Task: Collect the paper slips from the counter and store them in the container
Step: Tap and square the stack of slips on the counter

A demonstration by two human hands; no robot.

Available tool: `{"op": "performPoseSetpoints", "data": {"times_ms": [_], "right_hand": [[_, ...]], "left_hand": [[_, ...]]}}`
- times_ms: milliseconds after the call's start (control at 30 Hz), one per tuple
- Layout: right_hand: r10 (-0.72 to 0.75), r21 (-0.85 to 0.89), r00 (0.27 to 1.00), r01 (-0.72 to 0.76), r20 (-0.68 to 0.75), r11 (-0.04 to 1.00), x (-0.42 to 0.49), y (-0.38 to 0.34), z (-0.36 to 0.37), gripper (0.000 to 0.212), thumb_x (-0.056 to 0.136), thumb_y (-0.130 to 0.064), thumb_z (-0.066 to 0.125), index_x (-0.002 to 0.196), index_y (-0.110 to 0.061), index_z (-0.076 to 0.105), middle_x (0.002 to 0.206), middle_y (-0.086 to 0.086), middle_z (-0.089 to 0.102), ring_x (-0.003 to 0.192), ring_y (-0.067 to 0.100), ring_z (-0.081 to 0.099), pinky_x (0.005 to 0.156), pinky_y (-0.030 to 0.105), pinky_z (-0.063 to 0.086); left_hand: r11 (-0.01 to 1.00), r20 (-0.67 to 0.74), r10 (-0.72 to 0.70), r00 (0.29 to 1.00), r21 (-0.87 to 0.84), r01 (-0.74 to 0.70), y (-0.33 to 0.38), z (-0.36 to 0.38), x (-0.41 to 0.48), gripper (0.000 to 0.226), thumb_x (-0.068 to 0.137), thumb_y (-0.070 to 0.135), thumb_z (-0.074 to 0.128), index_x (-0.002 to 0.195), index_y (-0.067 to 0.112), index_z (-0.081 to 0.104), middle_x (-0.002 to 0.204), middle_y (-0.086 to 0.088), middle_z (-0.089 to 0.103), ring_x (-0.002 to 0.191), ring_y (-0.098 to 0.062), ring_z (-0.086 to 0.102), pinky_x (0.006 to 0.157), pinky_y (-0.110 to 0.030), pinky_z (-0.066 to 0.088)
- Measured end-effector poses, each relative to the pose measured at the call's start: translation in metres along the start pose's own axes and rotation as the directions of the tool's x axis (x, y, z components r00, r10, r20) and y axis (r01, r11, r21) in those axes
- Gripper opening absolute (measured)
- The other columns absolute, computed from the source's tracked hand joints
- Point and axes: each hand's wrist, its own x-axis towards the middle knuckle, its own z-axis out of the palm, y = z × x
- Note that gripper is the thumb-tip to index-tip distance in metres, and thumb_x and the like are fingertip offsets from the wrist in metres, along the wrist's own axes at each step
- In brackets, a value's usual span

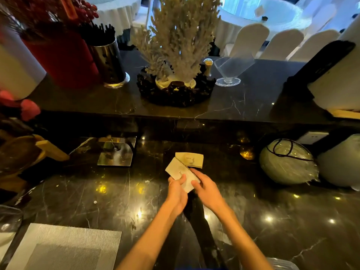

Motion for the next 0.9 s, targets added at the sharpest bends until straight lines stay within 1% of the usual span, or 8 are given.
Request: {"op": "performPoseSetpoints", "data": {"times_ms": [100, 167, 300, 400, 467, 633, 767, 900], "right_hand": [[0.039, 0.035, 0.997, -0.037, -0.07, 0.999, 0.027, -0.002, -0.008, 0.05, 0.092, 0.001, 0.051, 0.138, -0.019, 0.053, 0.136, 0.006, 0.06, 0.123, 0.024, 0.057, 0.105, 0.035, 0.046], [0.058, 0.069, 0.993, -0.051, -0.099, 0.996, 0.055, -0.003, -0.022, 0.048, 0.09, 0.006, 0.05, 0.132, -0.016, 0.06, 0.132, 0.007, 0.063, 0.123, 0.02, 0.057, 0.105, 0.031, 0.045], [0.055, -0.02, 0.998, -0.055, 0.011, 0.998, 0.103, 0.004, -0.048, 0.044, 0.093, 0.002, 0.049, 0.132, -0.015, 0.059, 0.133, 0.007, 0.062, 0.125, 0.019, 0.056, 0.102, 0.032, 0.048], [0.076, -0.153, 0.997, -0.074, 0.013, 0.986, 0.127, 0.013, -0.045, 0.047, 0.09, 0.006, 0.049, 0.131, -0.013, 0.061, 0.132, 0.009, 0.062, 0.123, 0.022, 0.057, 0.093, 0.025, 0.045], [0.08, -0.222, 0.997, -0.079, -0.007, 0.972, 0.138, 0.021, -0.038, 0.047, 0.089, 0.006, 0.05, 0.13, -0.014, 0.062, 0.131, 0.014, 0.061, 0.121, 0.026, 0.058, 0.095, 0.026, 0.045], [0.149, -0.317, 0.987, -0.162, -0.067, 0.934, 0.144, 0.037, -0.026, 0.049, 0.096, 0.0, 0.041, 0.136, -0.023, 0.057, 0.143, 0.014, 0.041, 0.13, 0.035, 0.04, 0.113, 0.038, 0.035], [0.266, -0.014, 0.956, -0.27, -0.121, 0.963, 0.131, 0.041, -0.022, 0.045, 0.1, -0.006, 0.041, 0.145, -0.012, 0.044, 0.146, 0.019, 0.045, 0.13, 0.032, 0.049, 0.108, 0.036, 0.042], [0.261, 0.204, 0.959, -0.235, -0.109, 0.95, 0.106, 0.041, -0.018, 0.048, 0.097, 0.004, 0.041, 0.14, -0.015, 0.048, 0.136, 0.017, 0.054, 0.119, 0.025, 0.058, 0.097, 0.039, 0.054]], "left_hand": [[1.0, 0.014, -0.017, 1.0, 0.024, 0.016, 0.005, 0.011, 0.016, 0.039, 0.095, -0.001, 0.044, 0.133, 0.004, 0.039, 0.134, -0.023, 0.054, 0.105, -0.028, 0.06, 0.078, -0.037, 0.05], [0.937, -0.069, 0.091, 0.993, 0.343, -0.062, 0.012, 0.018, 0.033, 0.036, 0.094, 0.006, 0.051, 0.128, 0.009, 0.041, 0.134, -0.019, 0.055, 0.109, -0.027, 0.059, 0.084, -0.038, 0.049], [0.633, -0.167, 0.361, 0.917, 0.767, -0.11, 0.037, 0.014, 0.074, 0.065, 0.092, 0.023, 0.063, 0.146, 0.009, 0.029, 0.149, -0.019, 0.038, 0.136, -0.034, 0.04, 0.113, -0.045, 0.036], [0.341, -0.002, 0.291, 0.957, 0.934, -0.102, 0.045, 0.013, 0.098, 0.077, 0.092, 0.035, 0.062, 0.151, 0.005, 0.024, 0.153, -0.021, 0.035, 0.142, -0.037, 0.031, 0.118, -0.044, 0.027], [0.217, 0.069, 0.275, 0.959, 0.967, -0.132, 0.045, 0.018, 0.108, 0.08, 0.09, 0.036, 0.065, 0.152, 0.008, 0.023, 0.152, -0.023, 0.034, 0.142, -0.039, 0.029, 0.117, -0.043, 0.026], [0.14, 0.026, 0.181, 0.983, 0.989, -0.052, 0.049, 0.028, 0.128, 0.071, 0.087, 0.033, 0.069, 0.148, 0.025, 0.033, 0.15, -0.022, 0.027, 0.137, -0.04, 0.034, 0.113, -0.041, 0.033], [0.115, -0.002, 0.152, 0.988, 0.993, -0.016, 0.051, 0.025, 0.129, 0.064, 0.082, 0.03, 0.075, 0.136, 0.018, 0.043, 0.145, -0.018, 0.029, 0.135, -0.037, 0.035, 0.109, -0.042, 0.037], [0.187, 0.094, 0.205, 0.974, 0.973, -0.134, 0.043, 0.01, 0.112, 0.053, 0.078, 0.017, 0.078, 0.122, 0.016, 0.047, 0.127, -0.011, 0.037, 0.123, -0.031, 0.044, 0.096, -0.035, 0.041]]}}
